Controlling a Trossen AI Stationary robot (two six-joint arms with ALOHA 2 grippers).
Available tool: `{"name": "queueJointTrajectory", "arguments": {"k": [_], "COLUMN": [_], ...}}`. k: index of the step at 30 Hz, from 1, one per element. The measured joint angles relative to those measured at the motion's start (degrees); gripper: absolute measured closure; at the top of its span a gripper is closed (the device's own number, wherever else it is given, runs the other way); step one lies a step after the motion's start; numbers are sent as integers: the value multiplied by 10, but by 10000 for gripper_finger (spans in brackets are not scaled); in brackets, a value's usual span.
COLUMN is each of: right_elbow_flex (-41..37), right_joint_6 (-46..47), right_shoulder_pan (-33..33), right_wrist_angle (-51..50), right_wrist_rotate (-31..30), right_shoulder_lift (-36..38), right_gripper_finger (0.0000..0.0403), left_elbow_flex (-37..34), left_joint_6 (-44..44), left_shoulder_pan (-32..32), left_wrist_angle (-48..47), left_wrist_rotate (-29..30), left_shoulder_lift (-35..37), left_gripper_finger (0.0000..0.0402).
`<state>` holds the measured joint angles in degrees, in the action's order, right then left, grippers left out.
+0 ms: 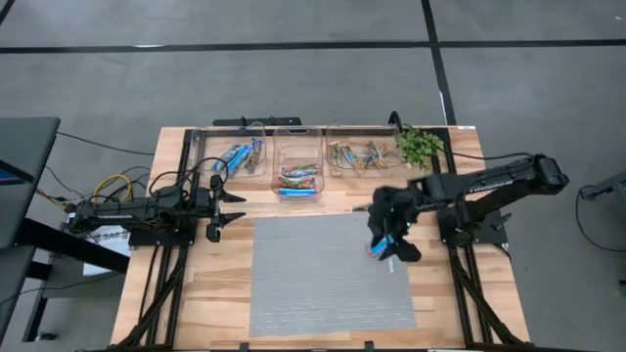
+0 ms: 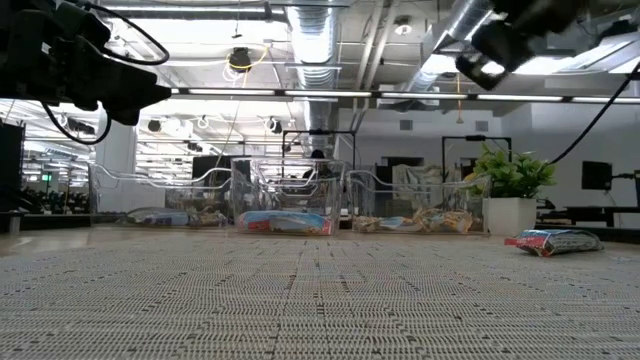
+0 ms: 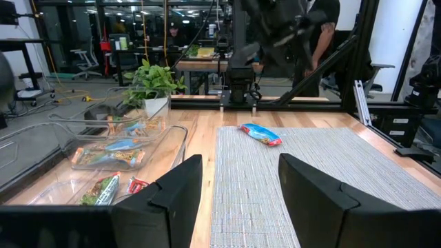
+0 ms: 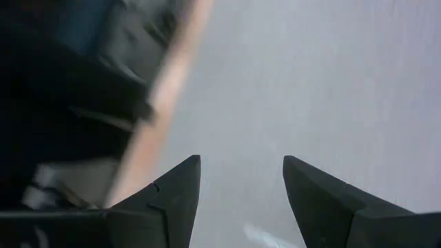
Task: Pick and place Granola Bars by type
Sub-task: Put the red granola bar into the middle transparent bin
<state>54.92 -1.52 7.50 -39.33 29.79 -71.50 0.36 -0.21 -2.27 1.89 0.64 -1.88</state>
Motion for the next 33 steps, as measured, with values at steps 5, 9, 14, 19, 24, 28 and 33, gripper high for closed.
{"name": "queueJointTrajectory", "arguments": {"k": [5,9,14,19,24,28,33], "right_elbow_flex": [0,-1,-12,-25,-48,-75,-91], "right_joint_6": [-62,-81,-81,-81,-104,-110,-111], "right_shoulder_pan": [48,71,92,107,108,107,92], "right_wrist_angle": [-106,-152,-166,-151,-111,-69,-28], "right_wrist_rotate": [-169,-263,-271,-269,-274,-324,-371], "right_shoulder_lift": [0,-11,-35,-64,-107,-143,-180], "right_gripper_finger": [205,205,205,205,205,205,205], "left_elbow_flex": [0,0,0,0,0,0,0], "left_joint_6": [0,0,0,0,0,0,0], "left_shoulder_pan": [0,0,0,0,0,0,0], "left_wrist_angle": [0,0,0,0,0,0,0], "left_wrist_rotate": [0,0,0,0,0,0,0], "left_shoulder_lift": [0,0,0,0,0,0,0], "left_gripper_finger": [216,216,216,216,216,216,216]}}
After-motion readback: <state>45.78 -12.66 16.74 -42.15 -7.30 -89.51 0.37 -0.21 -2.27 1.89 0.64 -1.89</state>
